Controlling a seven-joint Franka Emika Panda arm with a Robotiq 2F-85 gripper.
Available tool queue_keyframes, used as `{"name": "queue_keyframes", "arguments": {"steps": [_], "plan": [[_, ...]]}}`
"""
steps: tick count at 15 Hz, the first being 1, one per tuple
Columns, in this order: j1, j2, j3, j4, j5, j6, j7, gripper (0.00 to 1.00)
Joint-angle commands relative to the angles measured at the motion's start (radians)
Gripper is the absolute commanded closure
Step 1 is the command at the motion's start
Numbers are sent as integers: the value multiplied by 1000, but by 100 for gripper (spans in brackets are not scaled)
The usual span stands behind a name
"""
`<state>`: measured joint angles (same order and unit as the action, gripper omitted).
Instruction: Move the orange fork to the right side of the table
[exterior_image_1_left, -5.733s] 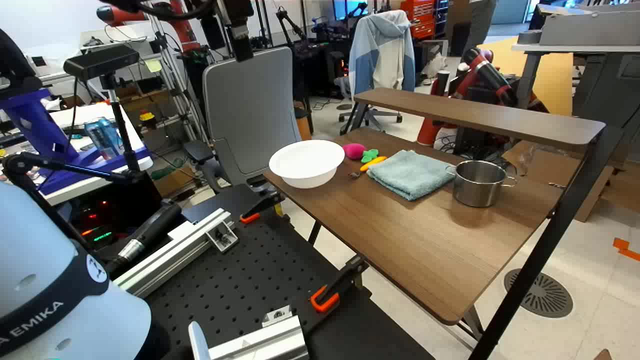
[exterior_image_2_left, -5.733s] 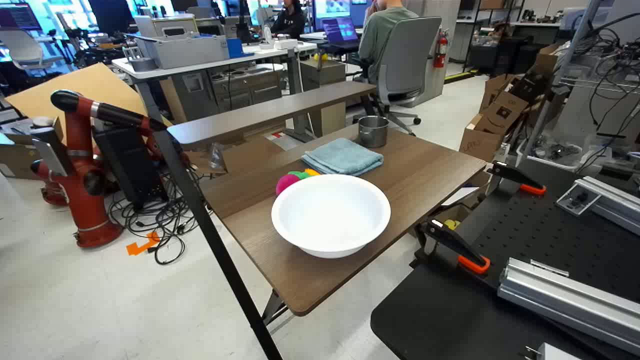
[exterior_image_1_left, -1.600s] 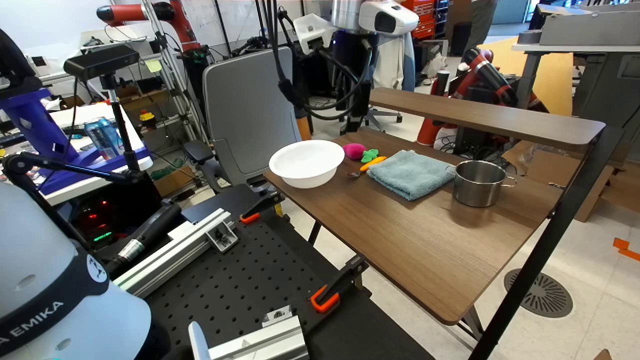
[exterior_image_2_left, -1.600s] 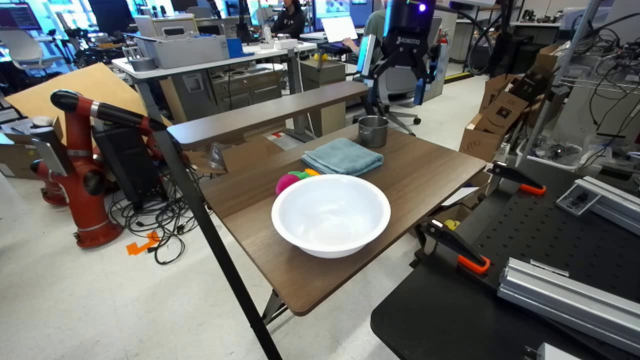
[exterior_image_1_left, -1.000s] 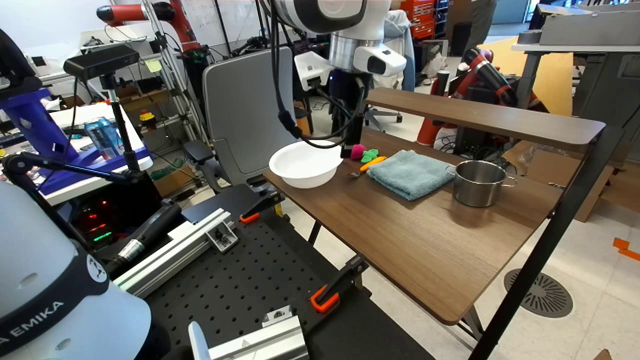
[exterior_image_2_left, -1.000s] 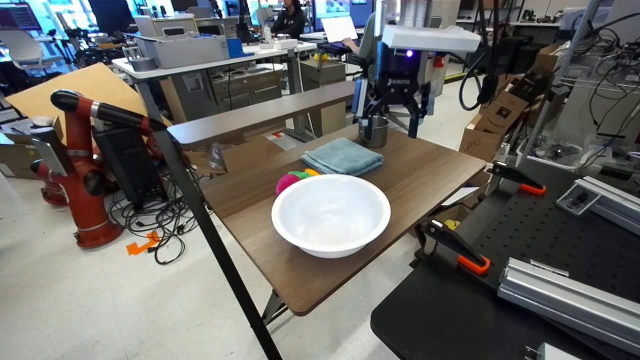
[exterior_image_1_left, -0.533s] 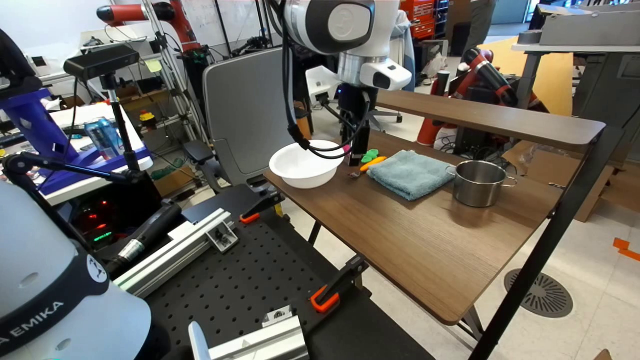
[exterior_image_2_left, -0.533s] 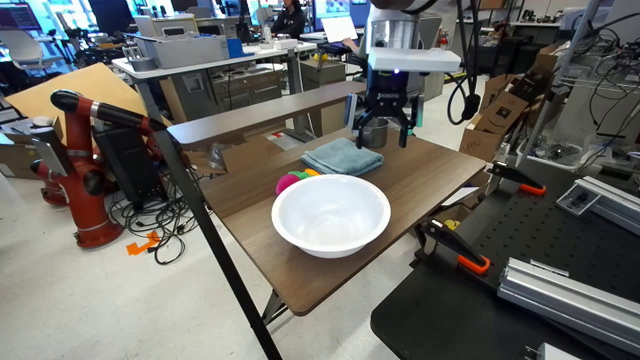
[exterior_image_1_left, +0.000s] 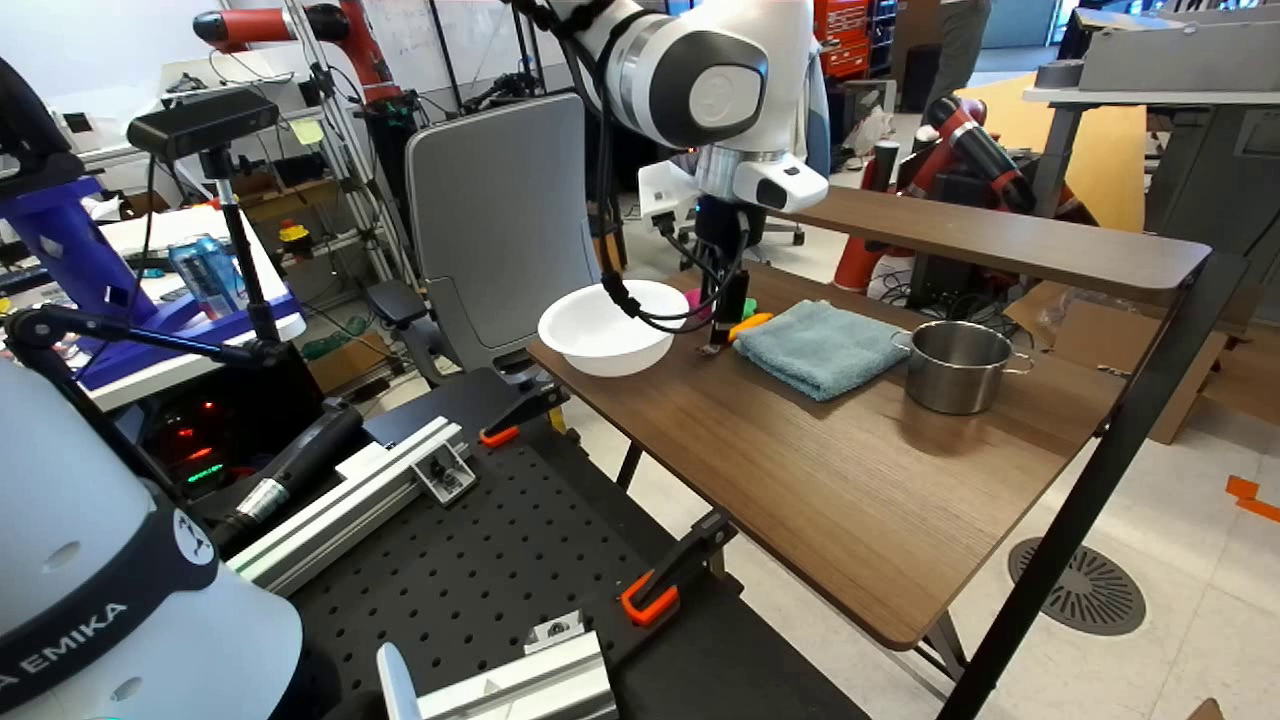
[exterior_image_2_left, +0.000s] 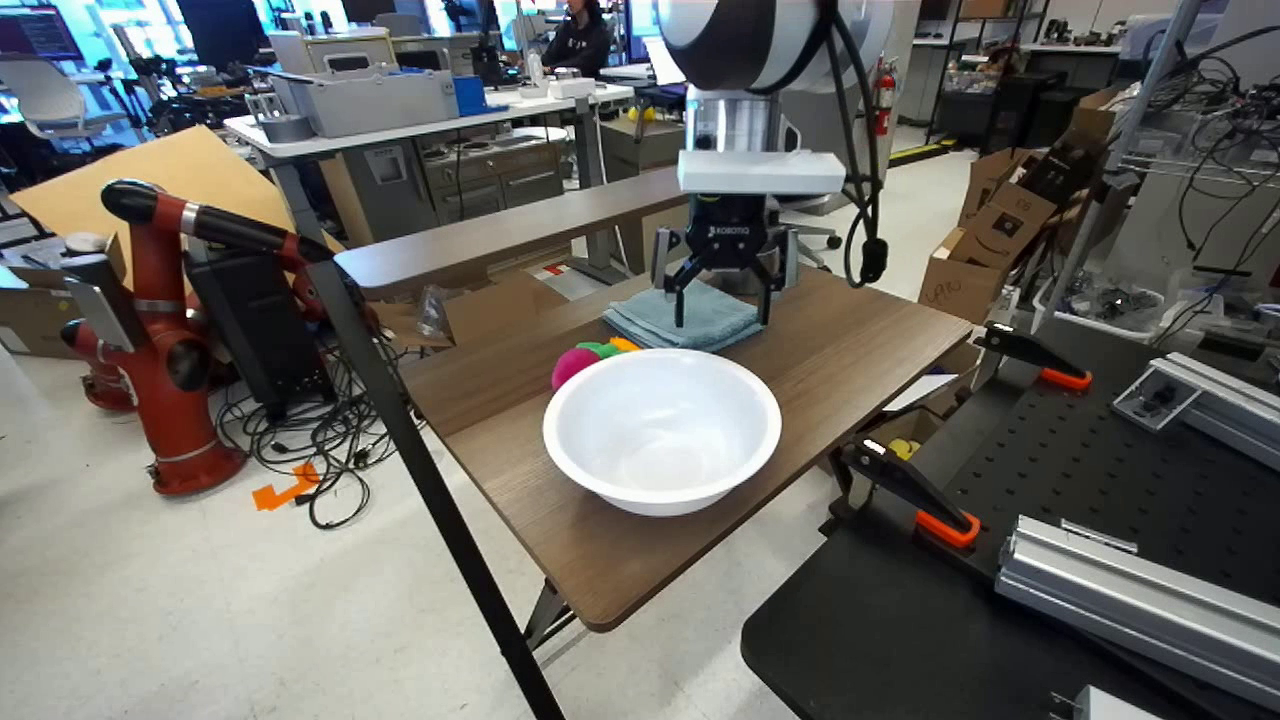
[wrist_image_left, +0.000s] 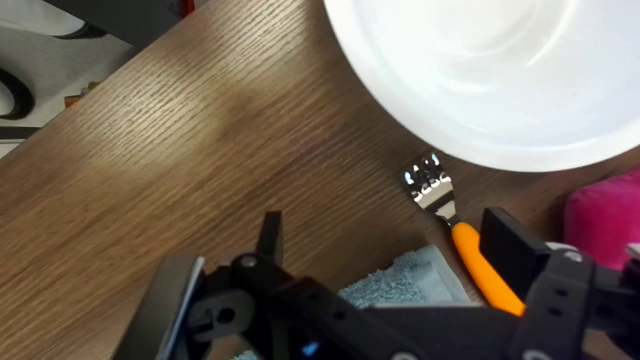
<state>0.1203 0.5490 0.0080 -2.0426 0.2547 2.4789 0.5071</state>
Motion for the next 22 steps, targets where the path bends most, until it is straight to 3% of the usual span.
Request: {"name": "queue_keyframes", "arguments": {"steps": [1,10,22], "plan": [[42,83,-27,92,-20,-5,66,0],[99,226,-60,235,-57,-12,135,0],[128,328,-62,370,-102,-38,169,0]]}}
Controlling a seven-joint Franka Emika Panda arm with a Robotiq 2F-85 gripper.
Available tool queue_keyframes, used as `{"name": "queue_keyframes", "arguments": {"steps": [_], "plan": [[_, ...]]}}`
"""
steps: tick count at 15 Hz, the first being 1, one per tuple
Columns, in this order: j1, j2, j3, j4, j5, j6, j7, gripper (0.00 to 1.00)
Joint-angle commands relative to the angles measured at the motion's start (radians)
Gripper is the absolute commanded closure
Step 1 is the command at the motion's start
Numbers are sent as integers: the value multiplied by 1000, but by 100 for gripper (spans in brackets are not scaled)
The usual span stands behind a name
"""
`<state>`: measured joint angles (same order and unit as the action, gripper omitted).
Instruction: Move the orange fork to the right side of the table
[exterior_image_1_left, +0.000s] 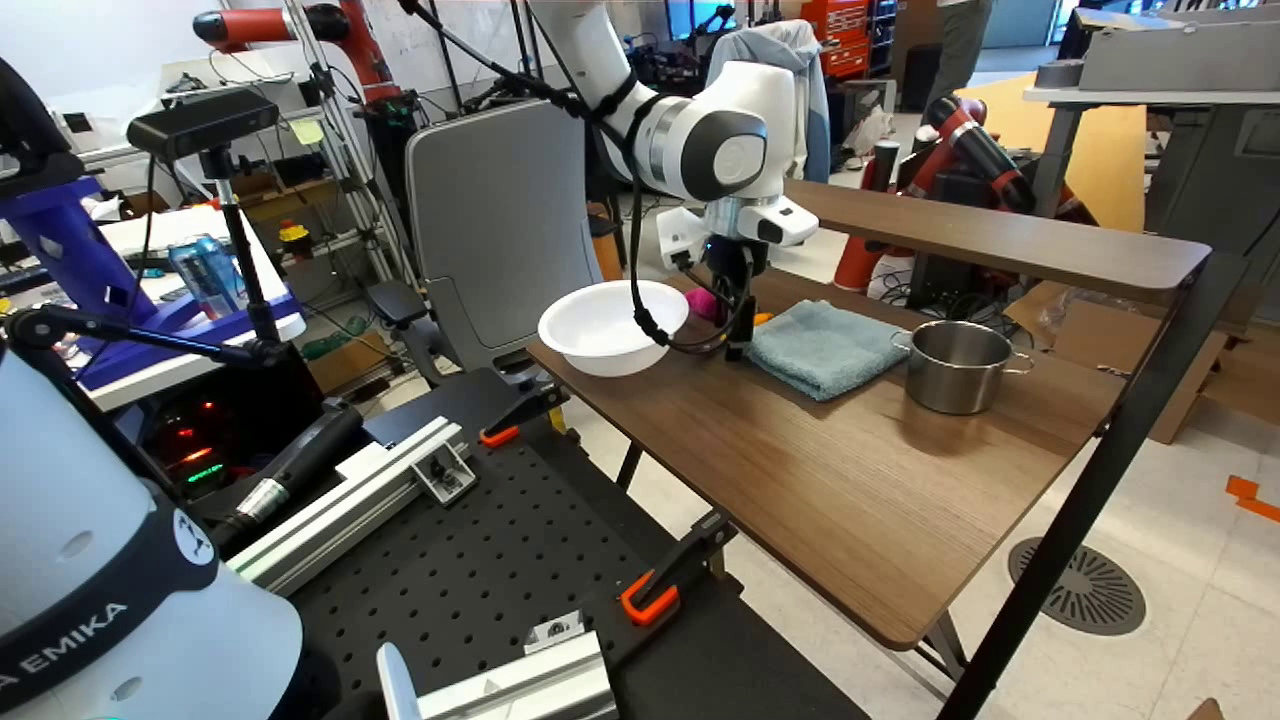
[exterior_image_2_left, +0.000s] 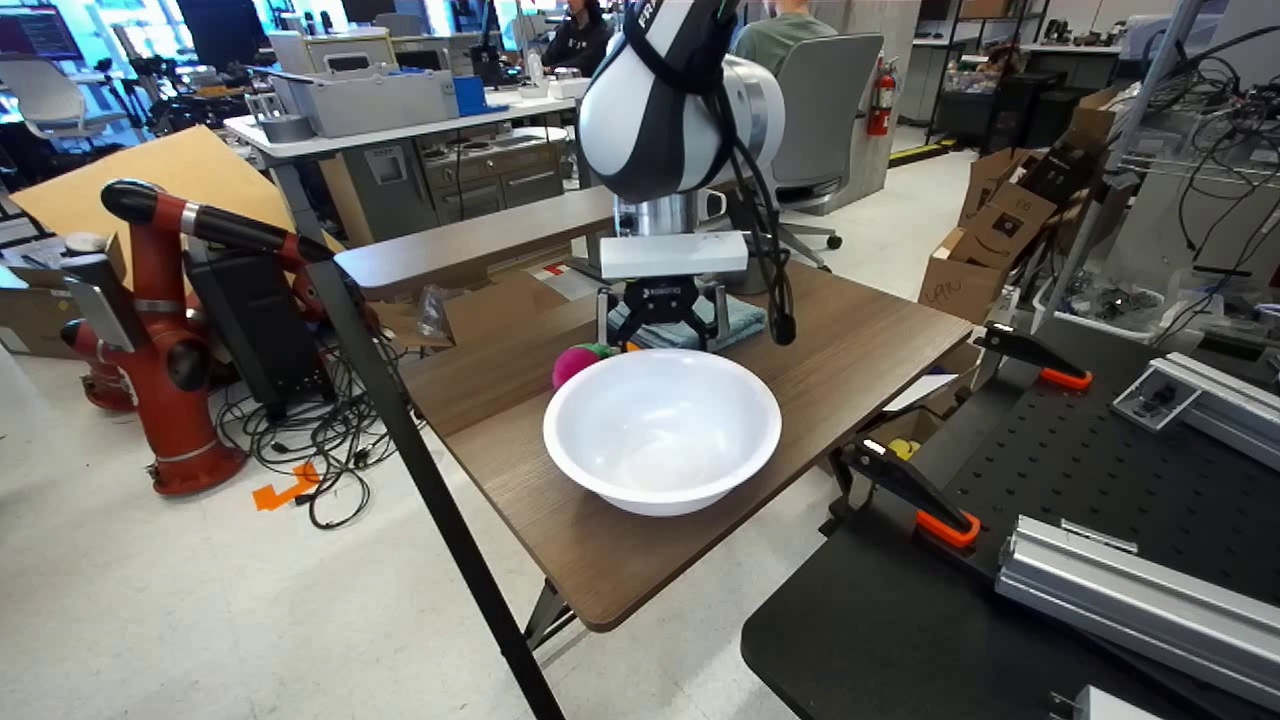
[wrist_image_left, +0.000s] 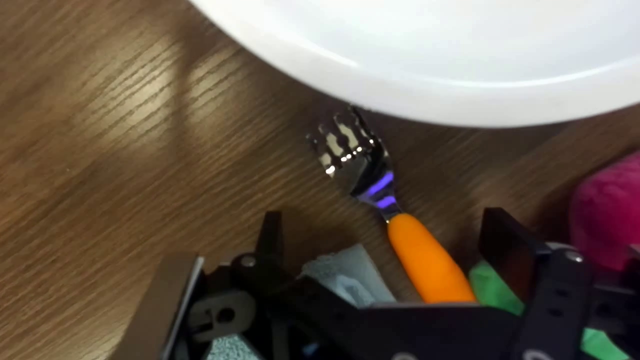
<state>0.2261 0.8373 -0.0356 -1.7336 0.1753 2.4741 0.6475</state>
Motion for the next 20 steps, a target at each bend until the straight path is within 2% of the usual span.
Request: {"name": "queue_keyframes", "arguments": {"steps": [1,5,6,8,16,17,18,20], "plan": [[26,50,-19,73,-25,-37,30,0],[43,68,-21,98,-41,-41,36,0],[46,69,-20,100,-46,-39,33,25],[53,66,-21,99,-63,-34,31,34],[54,55,-11,97,-83,-38,11,96],[50,52,-7,94,-81,-40,4,99],[49,47,-5,89,-81,-39,0,95],[49,38,-4,80,-80,-36,-6,94]]}}
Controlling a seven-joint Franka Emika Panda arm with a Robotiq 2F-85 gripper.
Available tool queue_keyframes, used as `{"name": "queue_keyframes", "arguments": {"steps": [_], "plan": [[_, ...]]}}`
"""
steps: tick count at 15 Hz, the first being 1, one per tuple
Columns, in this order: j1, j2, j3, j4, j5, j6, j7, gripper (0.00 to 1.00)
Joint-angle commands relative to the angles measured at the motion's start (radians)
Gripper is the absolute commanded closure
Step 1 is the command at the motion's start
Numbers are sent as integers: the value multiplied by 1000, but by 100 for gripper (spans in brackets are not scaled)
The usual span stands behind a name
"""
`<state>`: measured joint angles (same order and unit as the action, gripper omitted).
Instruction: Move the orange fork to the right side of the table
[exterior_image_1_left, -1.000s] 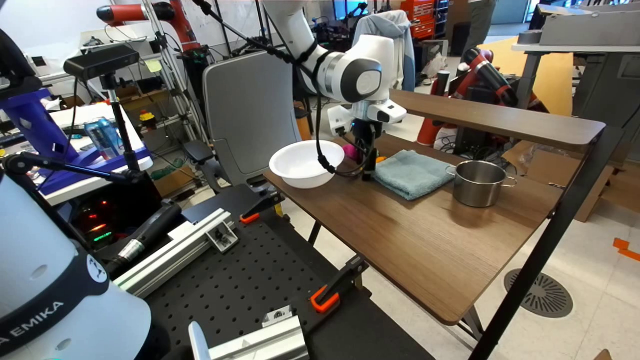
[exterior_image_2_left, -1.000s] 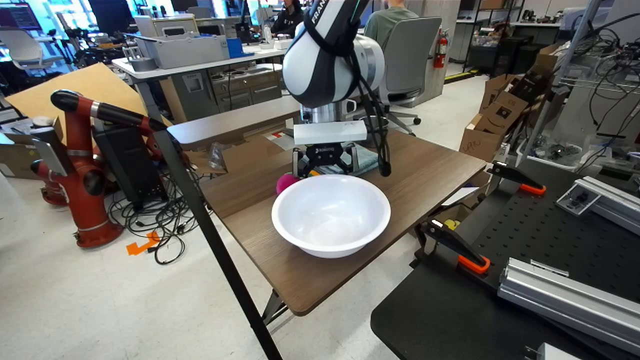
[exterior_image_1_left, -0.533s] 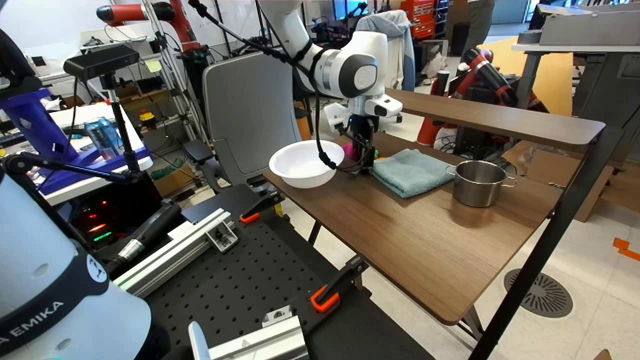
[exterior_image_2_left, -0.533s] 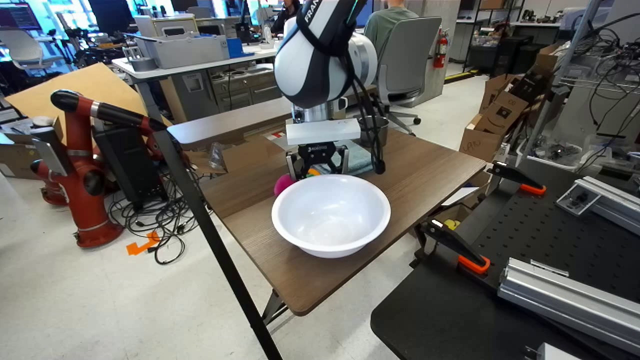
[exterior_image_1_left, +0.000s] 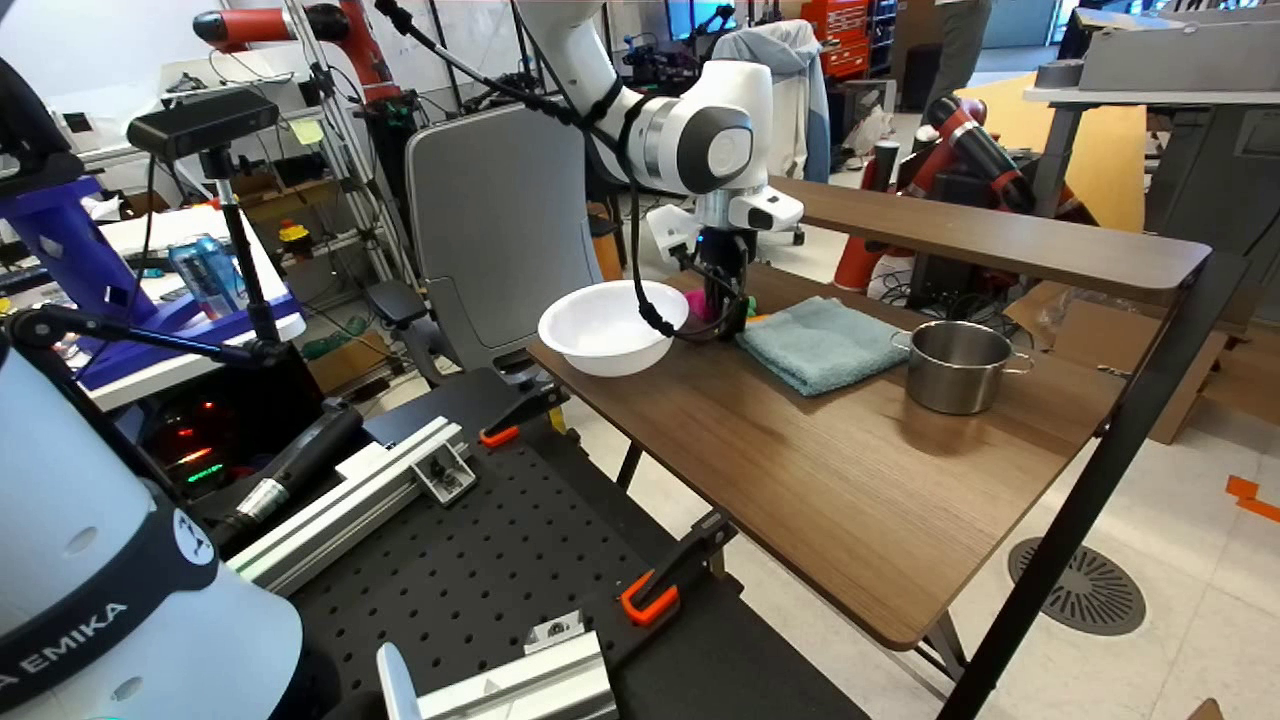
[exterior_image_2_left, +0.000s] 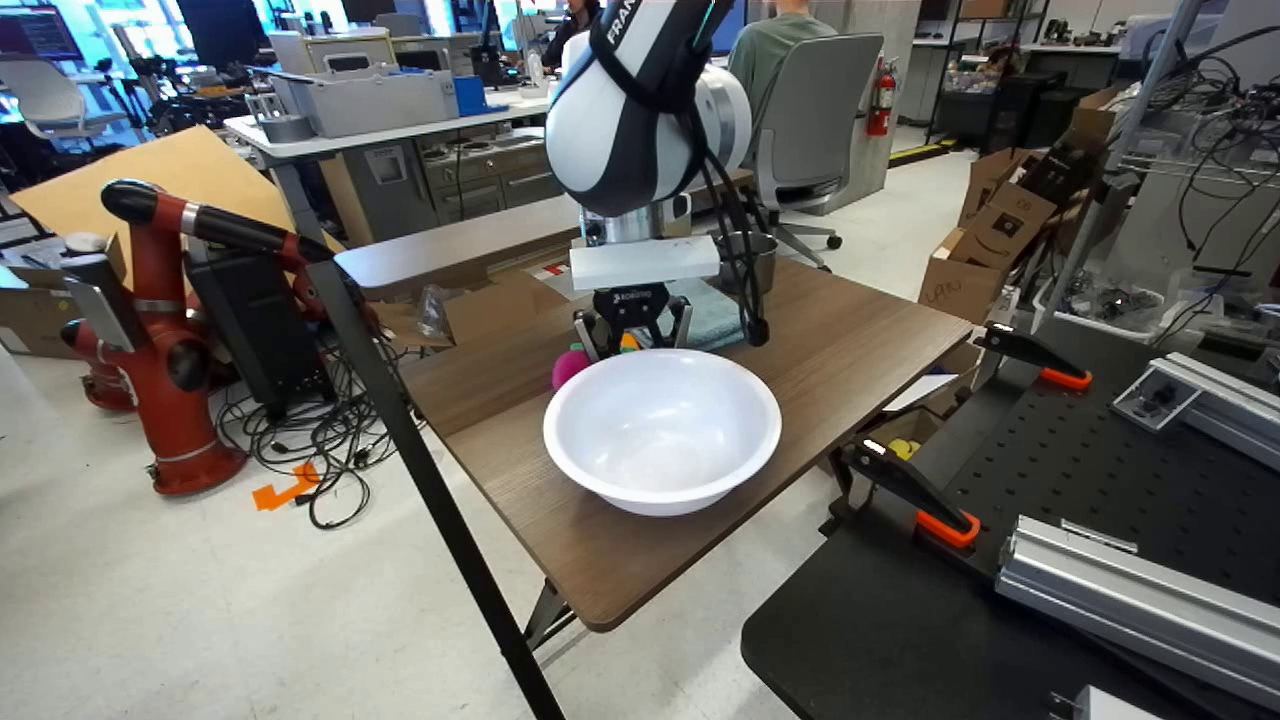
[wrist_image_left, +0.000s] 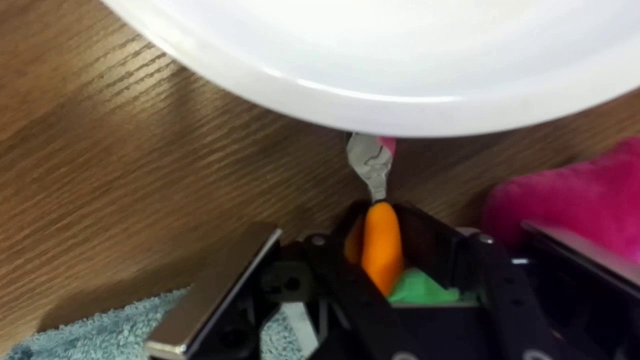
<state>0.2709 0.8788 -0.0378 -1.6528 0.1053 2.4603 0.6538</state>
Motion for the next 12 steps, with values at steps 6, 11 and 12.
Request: {"name": "queue_keyframes", "arguments": {"steps": [6,11,12], "plan": [[-1,-61,7,-56,-4,-11,-37,94],[9,-187,9,-146,-7,9,-42,94],[7,-213,11,-165,-7,14,-42,94]]}}
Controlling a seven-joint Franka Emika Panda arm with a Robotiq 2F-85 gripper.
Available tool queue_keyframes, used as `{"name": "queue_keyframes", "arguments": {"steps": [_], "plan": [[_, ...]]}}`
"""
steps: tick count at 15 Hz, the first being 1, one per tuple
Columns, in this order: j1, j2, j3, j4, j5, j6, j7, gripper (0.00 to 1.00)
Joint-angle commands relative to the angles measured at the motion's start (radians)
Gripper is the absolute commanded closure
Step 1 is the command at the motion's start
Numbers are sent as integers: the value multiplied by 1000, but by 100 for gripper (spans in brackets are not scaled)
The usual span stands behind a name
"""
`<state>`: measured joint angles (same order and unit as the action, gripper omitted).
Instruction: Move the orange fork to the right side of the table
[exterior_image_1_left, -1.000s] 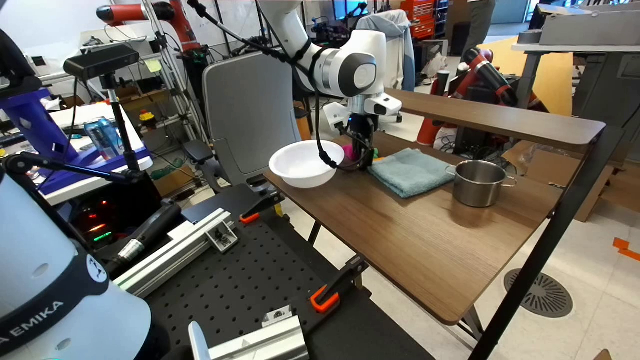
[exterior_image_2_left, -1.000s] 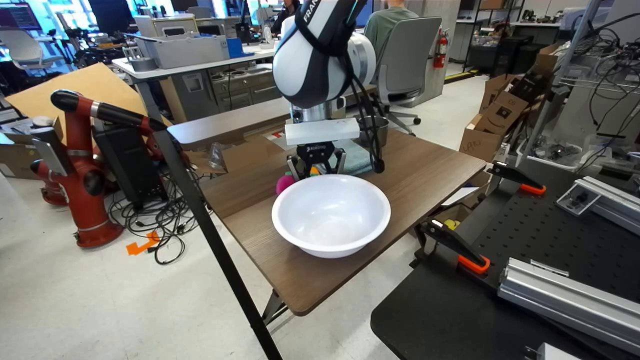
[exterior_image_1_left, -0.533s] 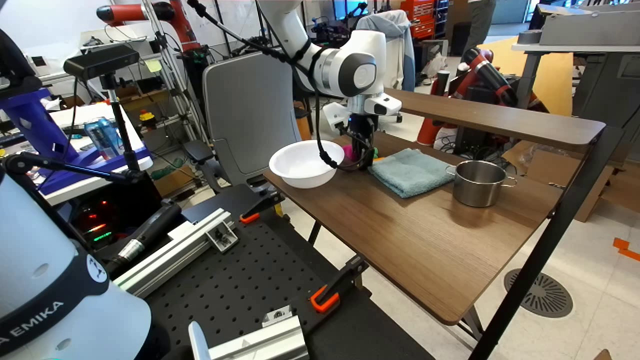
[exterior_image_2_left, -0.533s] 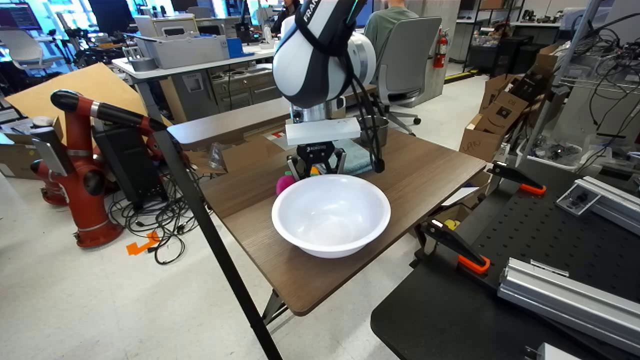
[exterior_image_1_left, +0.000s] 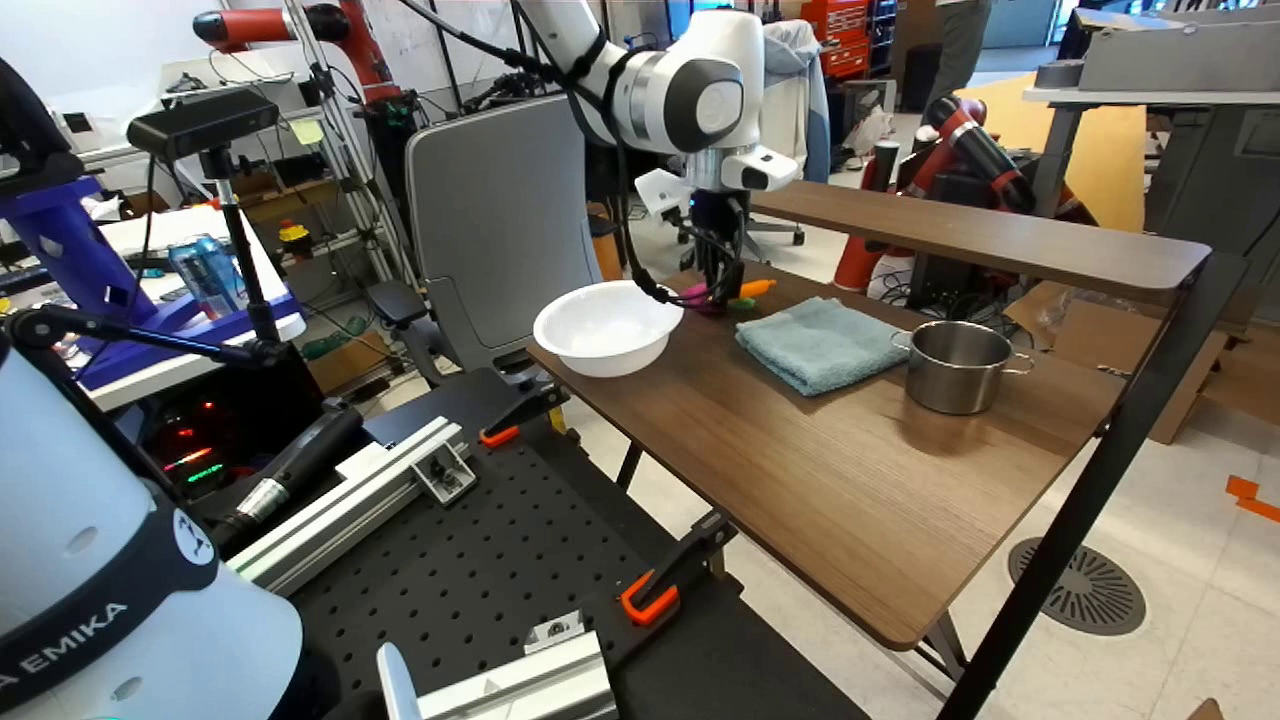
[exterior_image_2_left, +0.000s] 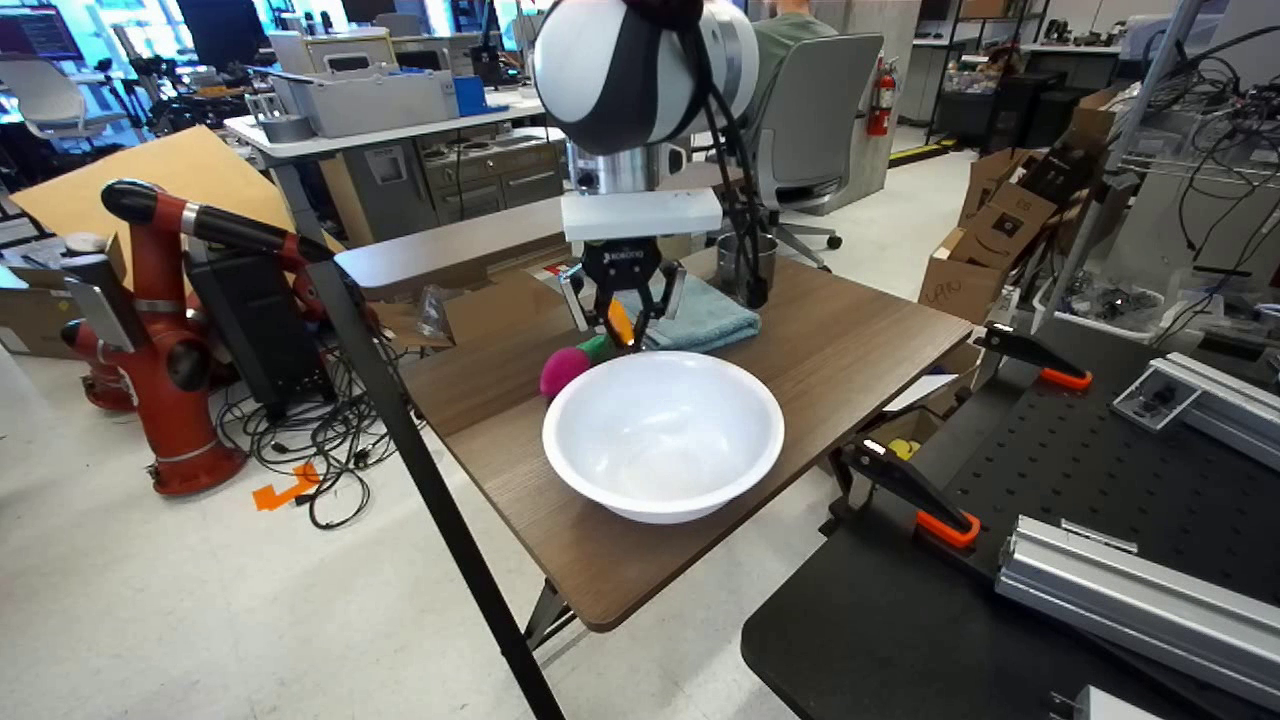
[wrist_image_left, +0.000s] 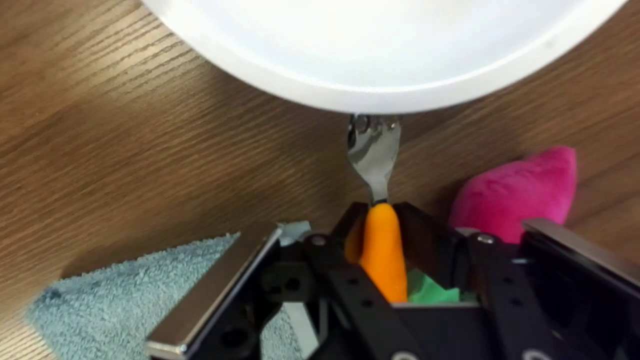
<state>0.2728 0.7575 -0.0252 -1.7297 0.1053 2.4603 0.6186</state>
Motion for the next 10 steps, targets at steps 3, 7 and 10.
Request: {"name": "queue_keyframes", "arguments": {"steps": [3,7,10], "plan": [[-4,-174,-7,-151,5,20,24,94],[-34,-249,-29,-232,10,39,67,94],[-85,-294,-41,-298,35,46,78,94]]}}
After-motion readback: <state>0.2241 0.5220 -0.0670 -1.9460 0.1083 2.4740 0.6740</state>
